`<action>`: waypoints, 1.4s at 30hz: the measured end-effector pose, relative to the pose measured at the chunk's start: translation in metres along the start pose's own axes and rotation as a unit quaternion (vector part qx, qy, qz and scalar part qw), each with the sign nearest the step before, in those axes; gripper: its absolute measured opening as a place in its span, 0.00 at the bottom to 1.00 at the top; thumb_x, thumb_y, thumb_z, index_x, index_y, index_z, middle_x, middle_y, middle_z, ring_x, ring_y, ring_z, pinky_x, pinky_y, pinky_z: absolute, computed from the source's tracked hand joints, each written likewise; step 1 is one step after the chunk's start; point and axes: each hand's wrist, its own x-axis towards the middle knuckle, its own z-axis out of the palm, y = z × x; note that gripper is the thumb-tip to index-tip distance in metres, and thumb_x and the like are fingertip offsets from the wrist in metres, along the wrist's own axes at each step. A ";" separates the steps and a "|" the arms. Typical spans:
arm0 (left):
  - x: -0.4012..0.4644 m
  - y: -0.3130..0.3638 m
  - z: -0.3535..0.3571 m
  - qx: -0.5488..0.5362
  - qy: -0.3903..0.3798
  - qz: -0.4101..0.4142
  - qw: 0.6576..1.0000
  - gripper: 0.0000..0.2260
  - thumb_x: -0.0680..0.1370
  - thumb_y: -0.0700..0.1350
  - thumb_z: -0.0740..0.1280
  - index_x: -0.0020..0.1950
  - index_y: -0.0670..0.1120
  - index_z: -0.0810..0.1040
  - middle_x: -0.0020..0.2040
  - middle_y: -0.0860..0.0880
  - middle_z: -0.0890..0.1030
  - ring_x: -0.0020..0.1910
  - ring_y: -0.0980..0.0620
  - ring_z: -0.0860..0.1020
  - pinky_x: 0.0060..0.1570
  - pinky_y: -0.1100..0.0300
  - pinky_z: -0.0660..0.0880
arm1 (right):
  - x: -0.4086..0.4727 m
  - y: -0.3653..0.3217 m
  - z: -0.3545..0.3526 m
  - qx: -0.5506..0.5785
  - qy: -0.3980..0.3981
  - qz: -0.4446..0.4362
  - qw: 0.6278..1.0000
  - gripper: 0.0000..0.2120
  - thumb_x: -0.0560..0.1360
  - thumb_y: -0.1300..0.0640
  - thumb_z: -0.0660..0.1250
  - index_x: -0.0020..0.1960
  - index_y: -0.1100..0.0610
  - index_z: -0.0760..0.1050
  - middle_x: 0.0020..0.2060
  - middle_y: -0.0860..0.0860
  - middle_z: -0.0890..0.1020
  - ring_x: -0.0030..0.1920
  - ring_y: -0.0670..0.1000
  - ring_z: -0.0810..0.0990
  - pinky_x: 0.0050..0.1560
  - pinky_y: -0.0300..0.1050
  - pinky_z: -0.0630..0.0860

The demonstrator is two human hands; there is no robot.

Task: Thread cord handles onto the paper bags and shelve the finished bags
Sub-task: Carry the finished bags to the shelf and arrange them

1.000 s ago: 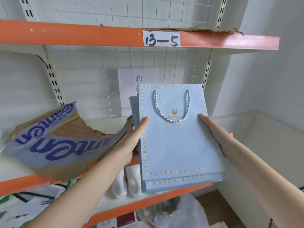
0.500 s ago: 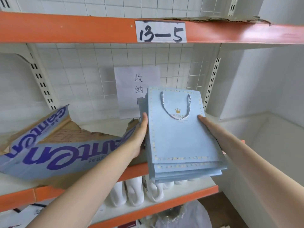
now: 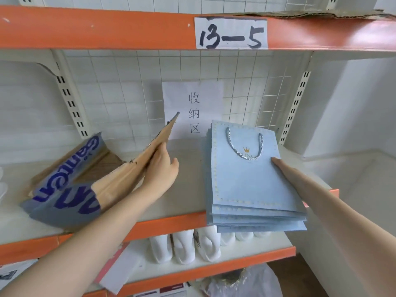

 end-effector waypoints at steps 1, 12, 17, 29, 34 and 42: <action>-0.001 -0.005 -0.002 0.017 -0.005 0.004 1.000 0.27 0.79 0.40 0.60 0.75 0.38 0.55 0.74 0.39 0.62 0.74 0.44 0.60 0.70 0.56 0.55 | 0.004 -0.002 0.002 -0.009 0.006 0.000 1.000 0.28 0.73 0.37 0.65 0.57 0.61 0.77 0.47 0.56 0.83 0.43 0.55 0.82 0.39 0.43 0.75; -0.040 -0.017 0.007 0.136 0.028 0.103 0.985 0.21 0.80 0.43 0.59 0.72 0.43 0.63 0.67 0.44 0.72 0.64 0.43 0.72 0.58 0.50 0.71 | -0.016 -0.065 0.051 -0.311 0.191 -0.275 0.890 0.19 0.78 0.56 0.60 0.66 0.64 0.68 0.60 0.64 0.72 0.62 0.62 0.69 0.59 0.50 0.66; -0.060 -0.020 -0.001 0.044 0.063 0.101 0.992 0.16 0.80 0.48 0.60 0.65 0.42 0.70 0.62 0.48 0.78 0.62 0.48 0.75 0.57 0.55 0.70 | -0.077 -0.087 0.120 -0.183 -0.051 -0.354 0.916 0.16 0.79 0.53 0.59 0.48 0.67 0.74 0.46 0.64 0.80 0.46 0.60 0.80 0.51 0.53 0.78; -0.119 -0.003 -0.066 -0.646 0.146 -0.268 0.699 0.32 0.74 0.66 0.59 0.75 0.55 0.59 0.75 0.42 0.58 0.68 0.41 0.69 0.56 0.32 0.71 | -0.105 -0.072 0.207 0.028 -0.260 -0.172 0.950 0.41 0.75 0.55 0.67 0.76 0.43 0.41 0.67 0.53 0.66 0.59 0.54 0.75 0.49 0.52 0.80; -0.135 -0.028 -0.098 -0.747 0.145 -0.296 0.577 0.35 0.71 0.72 0.57 0.73 0.55 0.64 0.71 0.45 0.65 0.67 0.31 0.66 0.52 0.25 0.67 | -0.102 -0.081 0.204 -0.011 -0.203 -0.311 0.928 0.47 0.72 0.63 0.70 0.77 0.48 0.41 0.75 0.49 0.55 0.73 0.52 0.60 0.67 0.46 0.65; -0.162 -0.050 -0.125 -0.760 0.106 -0.340 0.543 0.12 0.81 0.36 0.54 0.63 0.33 0.69 0.61 0.30 0.74 0.54 0.33 0.78 0.37 0.50 0.81 | -0.118 -0.073 0.199 -0.190 -0.059 -0.398 0.896 0.25 0.74 0.65 0.58 0.69 0.51 0.66 0.64 0.61 0.61 0.67 0.60 0.60 0.61 0.42 0.62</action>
